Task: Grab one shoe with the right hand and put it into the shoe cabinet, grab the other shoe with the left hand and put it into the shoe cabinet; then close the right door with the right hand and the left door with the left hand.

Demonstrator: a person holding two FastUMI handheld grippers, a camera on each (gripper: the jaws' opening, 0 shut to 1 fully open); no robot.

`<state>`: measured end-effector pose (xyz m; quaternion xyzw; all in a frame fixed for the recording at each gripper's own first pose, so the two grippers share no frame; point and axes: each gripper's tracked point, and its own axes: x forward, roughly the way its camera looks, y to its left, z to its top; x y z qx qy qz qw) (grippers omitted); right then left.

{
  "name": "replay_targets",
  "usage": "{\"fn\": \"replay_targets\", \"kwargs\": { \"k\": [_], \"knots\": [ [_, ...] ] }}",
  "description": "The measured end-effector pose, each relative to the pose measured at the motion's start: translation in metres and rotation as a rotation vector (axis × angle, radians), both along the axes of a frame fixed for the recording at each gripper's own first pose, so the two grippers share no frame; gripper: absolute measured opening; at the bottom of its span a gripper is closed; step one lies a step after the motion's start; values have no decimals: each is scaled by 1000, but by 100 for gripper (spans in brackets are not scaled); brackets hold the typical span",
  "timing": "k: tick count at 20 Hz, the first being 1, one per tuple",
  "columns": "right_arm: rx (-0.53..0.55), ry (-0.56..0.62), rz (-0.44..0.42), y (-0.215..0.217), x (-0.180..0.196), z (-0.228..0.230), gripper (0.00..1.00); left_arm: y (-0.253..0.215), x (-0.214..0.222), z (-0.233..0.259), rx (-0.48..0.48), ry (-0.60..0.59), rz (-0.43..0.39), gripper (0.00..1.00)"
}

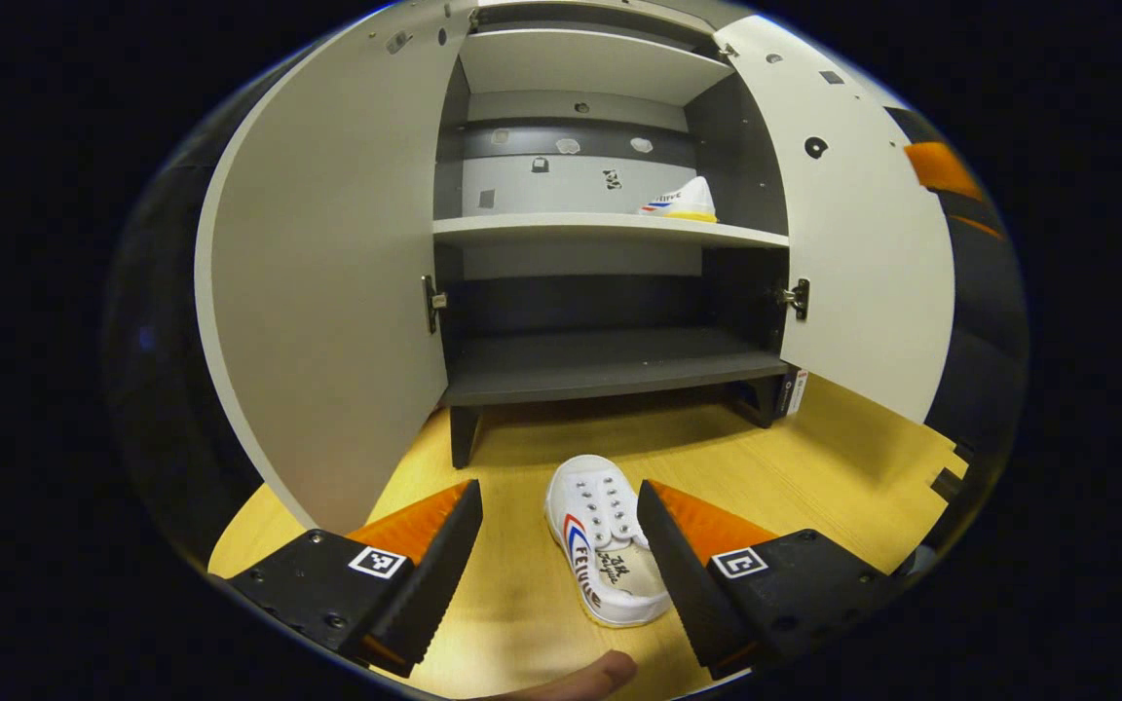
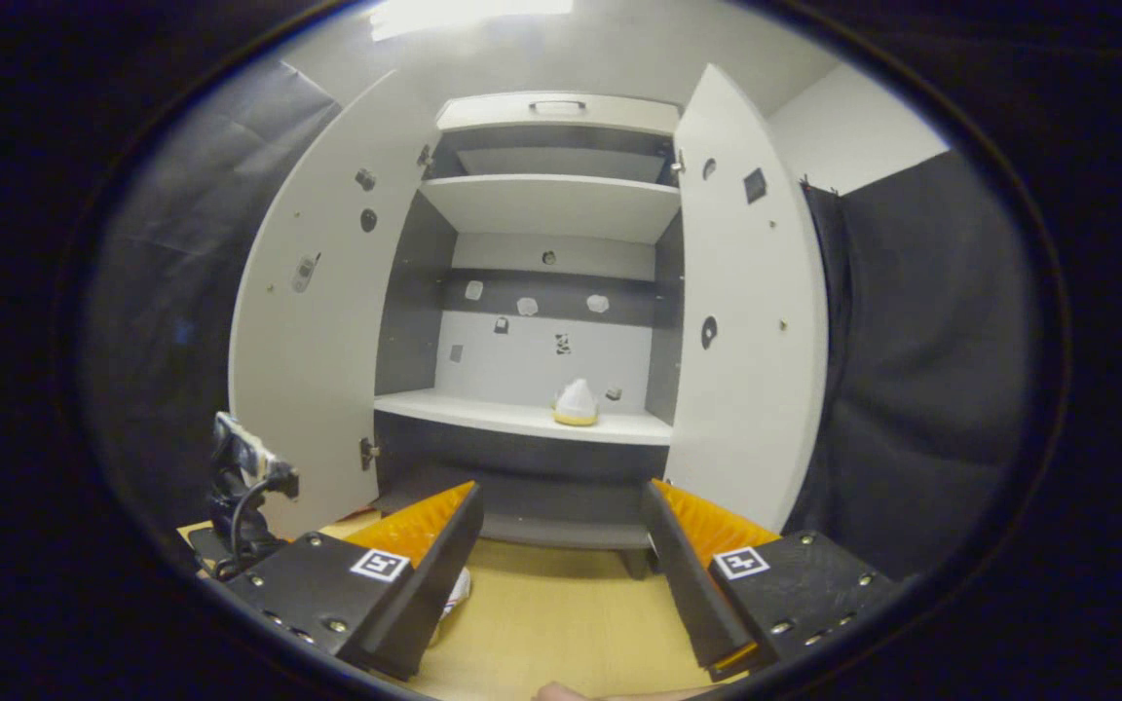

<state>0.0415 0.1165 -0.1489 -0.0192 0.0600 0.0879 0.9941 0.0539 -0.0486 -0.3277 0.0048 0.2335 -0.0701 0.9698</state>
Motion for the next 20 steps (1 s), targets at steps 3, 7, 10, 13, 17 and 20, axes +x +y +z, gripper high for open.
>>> {"fn": "replay_targets", "kwargs": {
  "k": [3, 7, 10, 13, 17, 20],
  "knots": [
    [58, 24, -43, -20, -20, -32, 98, -11, 1, -24, -12, 56, -24, 98],
    [3, 61, -64, -30, -19, -54, 98, -6, 14, -59, -6, 183, -31, 98],
    [-13, 47, -80, -36, -19, -50, 98, -11, 20, -77, -39, 246, -38, 84],
    [37, 49, -70, -41, -20, -45, 99, -9, 20, -97, -27, 321, -33, 73],
    [55, 31, -108, -60, -19, -38, 98, -6, 15, -118, -21, 408, 9, 33],
    [51, 29, -115, -66, -19, -38, 98, -6, 15, -111, -30, 385, 41, 2]
  ]
}}
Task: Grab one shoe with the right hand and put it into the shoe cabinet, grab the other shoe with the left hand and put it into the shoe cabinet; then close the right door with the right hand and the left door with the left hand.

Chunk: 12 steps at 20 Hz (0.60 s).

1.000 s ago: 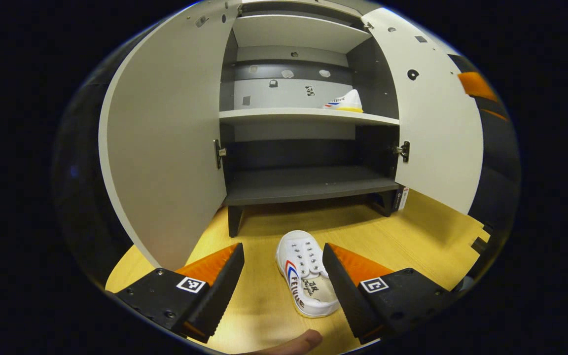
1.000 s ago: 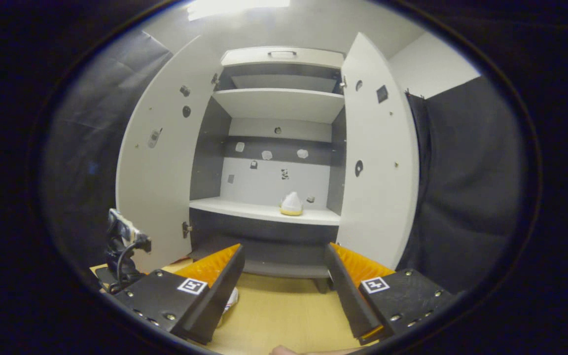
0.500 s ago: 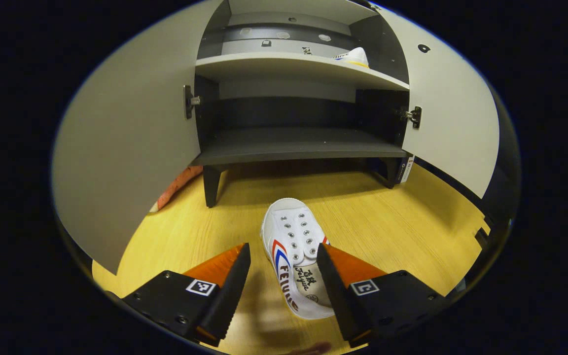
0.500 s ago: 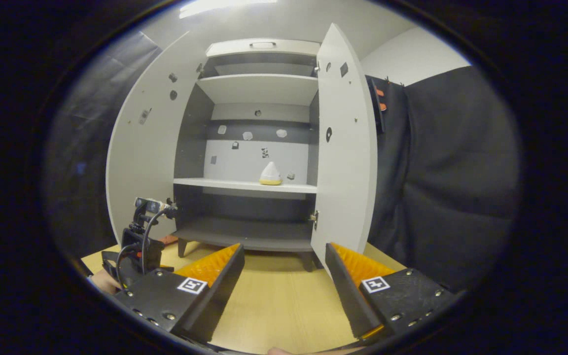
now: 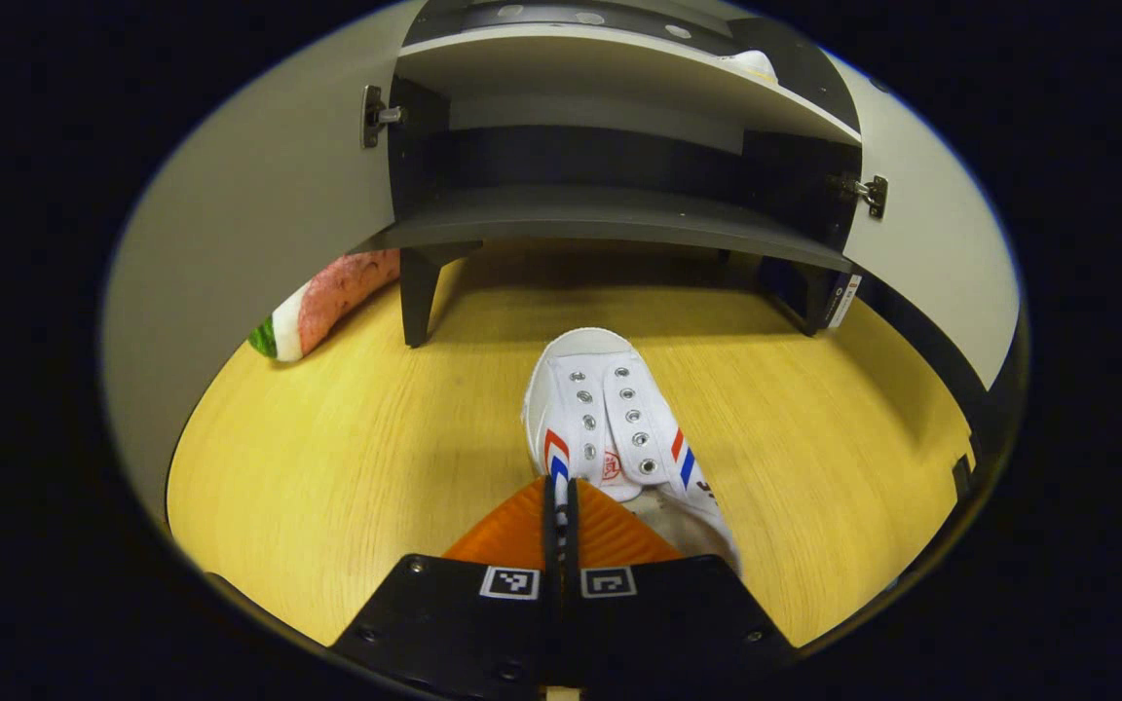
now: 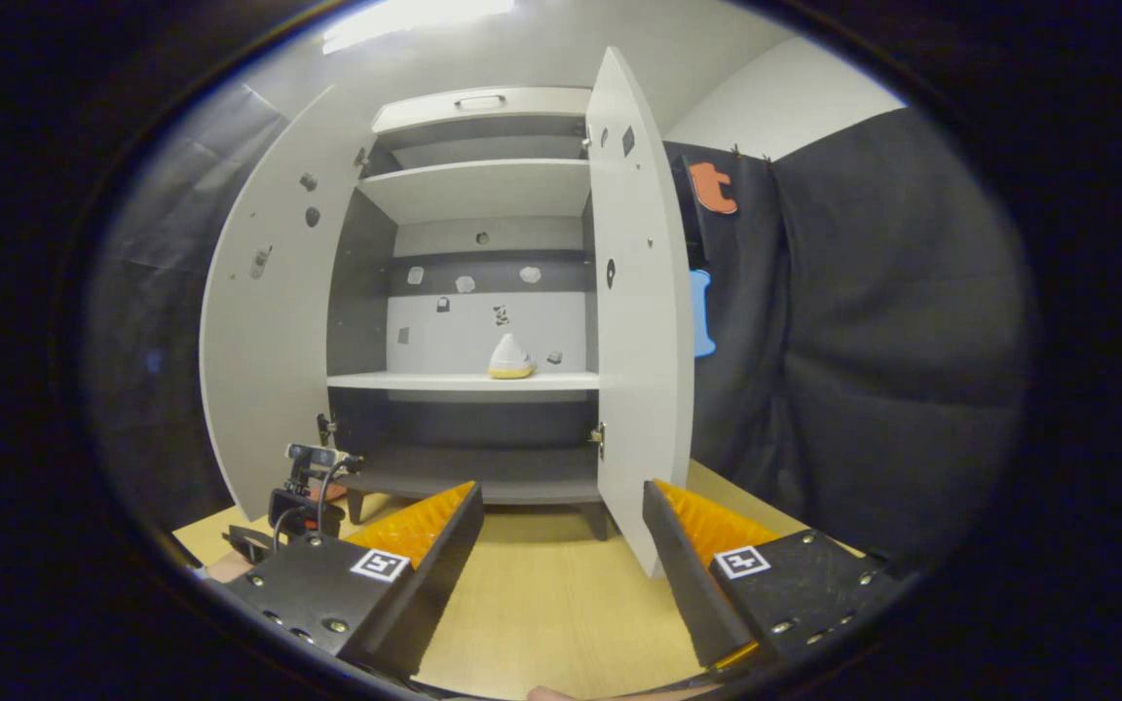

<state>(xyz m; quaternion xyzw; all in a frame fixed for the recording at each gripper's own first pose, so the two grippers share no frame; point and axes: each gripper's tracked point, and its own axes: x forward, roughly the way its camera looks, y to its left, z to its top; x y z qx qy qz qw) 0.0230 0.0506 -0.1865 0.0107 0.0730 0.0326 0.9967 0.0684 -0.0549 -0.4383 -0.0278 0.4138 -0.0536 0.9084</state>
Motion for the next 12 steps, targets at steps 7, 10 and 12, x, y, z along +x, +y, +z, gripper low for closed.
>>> {"fn": "replay_targets", "kwargs": {
  "k": [7, 10, 12],
  "knots": [
    [28, 24, 13, -3, 2, -5, 98, -7, -7, 57, -18, -141, -11, 1],
    [19, 25, 14, -2, 1, -6, 98, -16, -12, 96, -62, -212, -17, 1],
    [19, 27, 20, 0, 3, -8, 98, -11, -11, 117, -22, -262, -31, 1]
  ]
}}
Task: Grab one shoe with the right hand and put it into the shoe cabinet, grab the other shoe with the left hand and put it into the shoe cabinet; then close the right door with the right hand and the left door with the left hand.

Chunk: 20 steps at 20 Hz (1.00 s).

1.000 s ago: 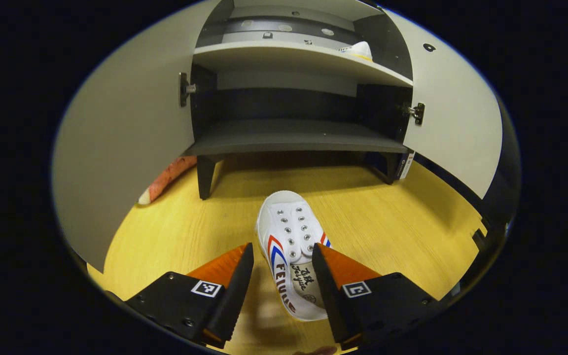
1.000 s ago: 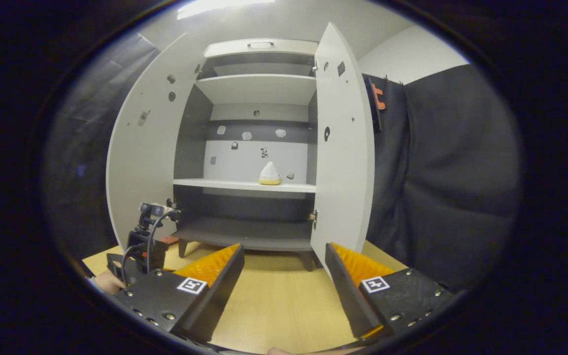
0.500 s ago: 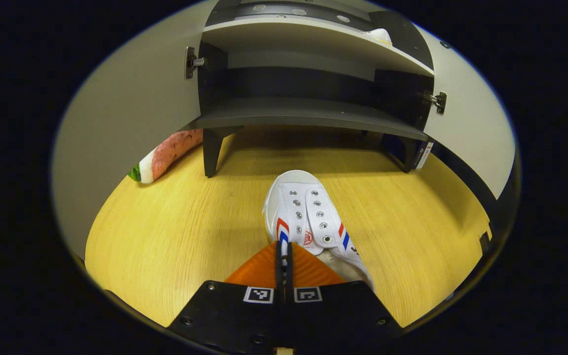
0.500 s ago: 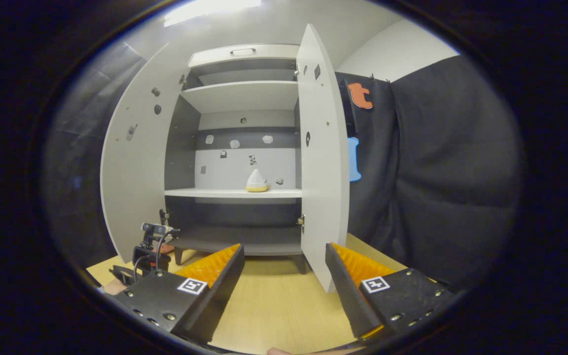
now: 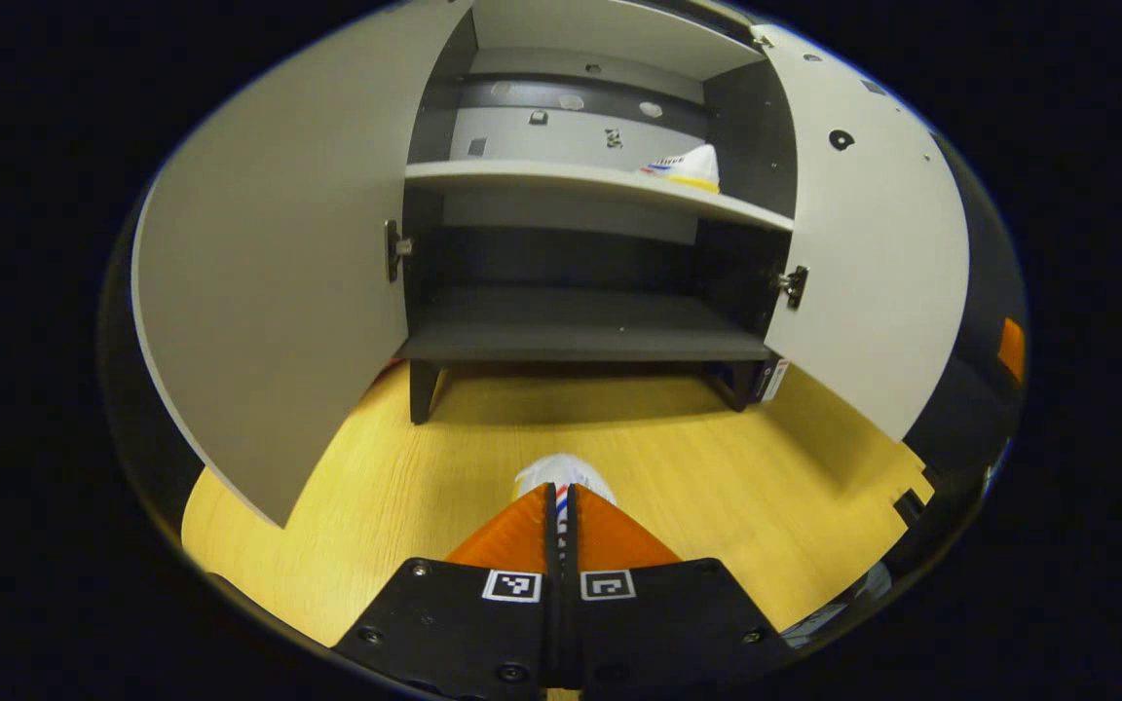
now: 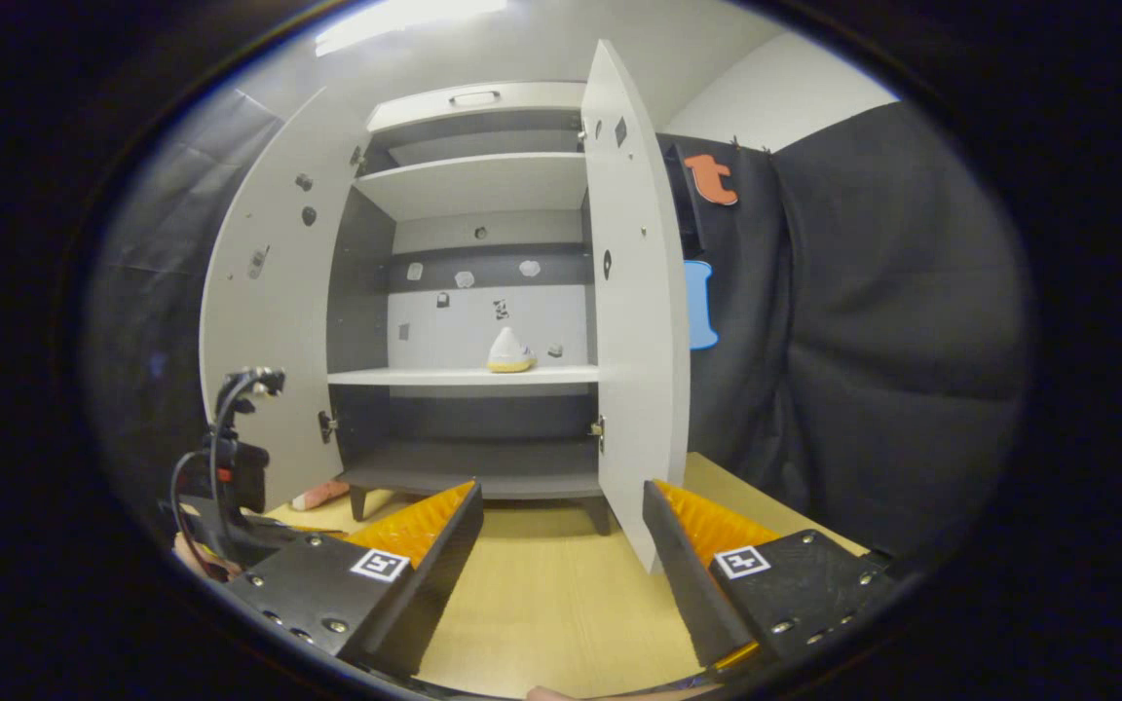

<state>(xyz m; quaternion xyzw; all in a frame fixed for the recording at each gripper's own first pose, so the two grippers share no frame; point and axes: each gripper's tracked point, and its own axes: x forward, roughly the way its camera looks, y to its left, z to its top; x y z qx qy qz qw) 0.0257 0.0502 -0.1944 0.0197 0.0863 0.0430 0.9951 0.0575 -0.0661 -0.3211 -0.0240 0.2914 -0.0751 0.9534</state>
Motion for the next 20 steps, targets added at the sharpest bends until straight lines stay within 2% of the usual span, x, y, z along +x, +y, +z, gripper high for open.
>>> {"fn": "replay_targets", "kwargs": {
  "k": [1, 2, 3, 8, 10, 12, 14, 15, 16, 17, 18, 19, 20],
  "knots": [
    [-2, 5, 1, 1, 1, -2, 98, 6, 7, 8, 15, -46, 16, 1],
    [-8, 14, -2, 1, 3, -6, 98, 4, 8, 2, 18, -28, 3, 0],
    [-17, 23, -4, 2, 4, -10, 98, 9, 0, -11, 18, 27, 11, 0],
    [-31, 42, 29, 13, 5, -17, 98, 30, -21, -49, -17, 145, 25, 0],
    [-29, 41, 22, 11, 6, -16, 99, 33, -43, -74, -47, 240, 35, 1],
    [-26, 40, 13, 7, 6, -16, 99, 32, -63, -93, -86, 337, 54, 13],
    [-23, 42, 2, 3, 6, -17, 98, 43, -62, -88, -22, 284, 68, 24],
    [-24, 43, -1, 1, 6, -17, 98, 40, -69, -86, -23, 291, 62, 32],
    [-26, 44, -5, 0, 7, -17, 98, 34, -76, -86, -47, 309, 55, 52],
    [-27, 44, -8, -2, 7, -17, 98, 30, -81, -84, -57, 321, 48, 63],
    [-26, 43, -11, -3, 7, -16, 98, 28, -83, -84, -49, 319, 44, 62],
    [-25, 41, -11, -4, 6, -15, 99, 30, -84, -87, -23, 319, 50, 67],
    [-21, 37, -11, -5, 5, -13, 99, 33, -86, -92, -8, 330, 65, 81]
  ]
}}
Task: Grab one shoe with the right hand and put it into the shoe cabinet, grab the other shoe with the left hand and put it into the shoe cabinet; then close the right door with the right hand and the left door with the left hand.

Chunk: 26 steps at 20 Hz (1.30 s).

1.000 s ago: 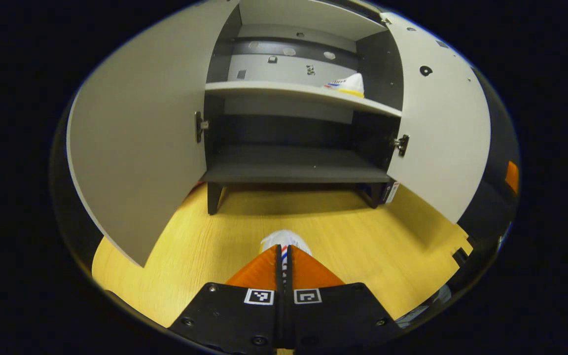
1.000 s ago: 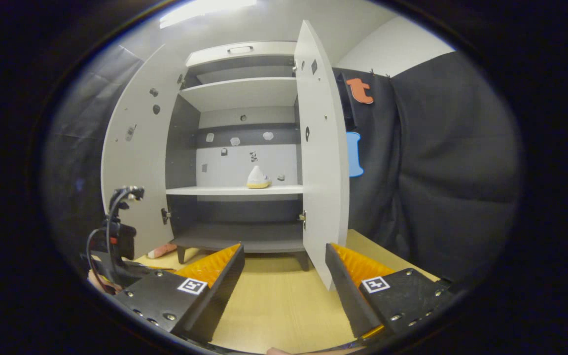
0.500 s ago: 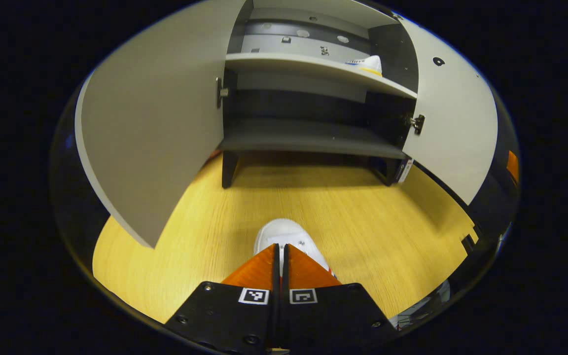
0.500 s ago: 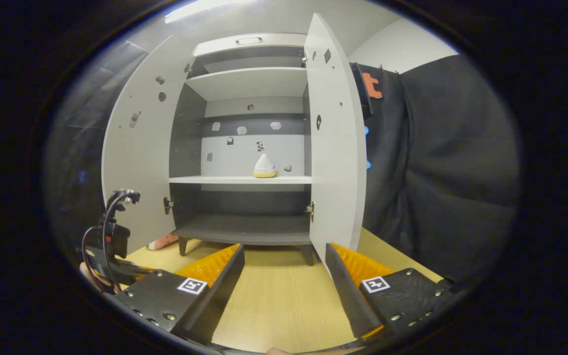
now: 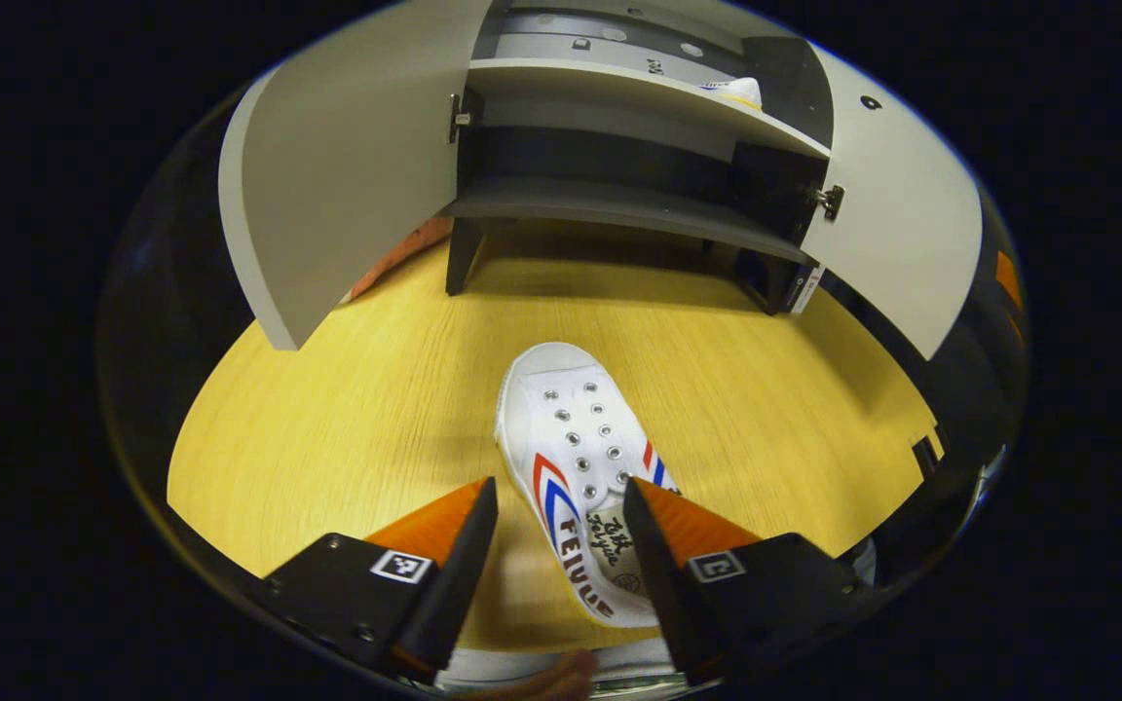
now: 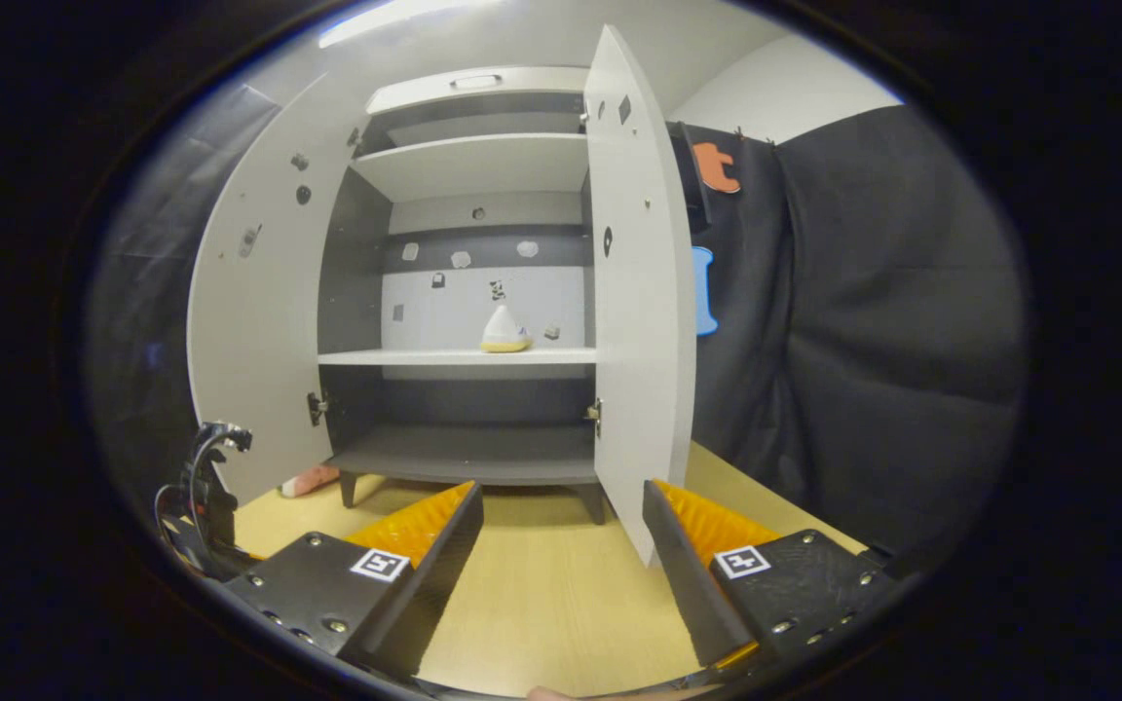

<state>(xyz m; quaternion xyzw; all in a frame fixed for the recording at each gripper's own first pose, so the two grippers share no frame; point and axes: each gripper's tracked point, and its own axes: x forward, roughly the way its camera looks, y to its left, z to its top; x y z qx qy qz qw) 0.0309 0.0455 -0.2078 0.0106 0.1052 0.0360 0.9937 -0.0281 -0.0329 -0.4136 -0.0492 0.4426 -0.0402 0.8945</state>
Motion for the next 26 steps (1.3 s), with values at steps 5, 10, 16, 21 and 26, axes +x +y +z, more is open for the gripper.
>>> {"fn": "replay_targets", "kwargs": {
  "k": [5, 10, 16, 21, 26],
  "knots": [
    [10, -26, 0, -6, -4, 10, 98, 3, 0, -19, 14, 46, 25, 99],
    [23, -40, -9, -11, -5, 15, 98, -9, -2, -23, -98, 67, 12, 66],
    [21, -40, 1, -7, -5, 15, 98, -8, 2, -12, -40, -6, -47, 2],
    [19, -35, 2, -6, -4, 13, 98, -23, 5, 27, -18, -139, -105, 1],
    [48, -38, 39, 3, -10, 18, 98, -32, 23, 112, -40, -349, -118, 1]
  ]
}}
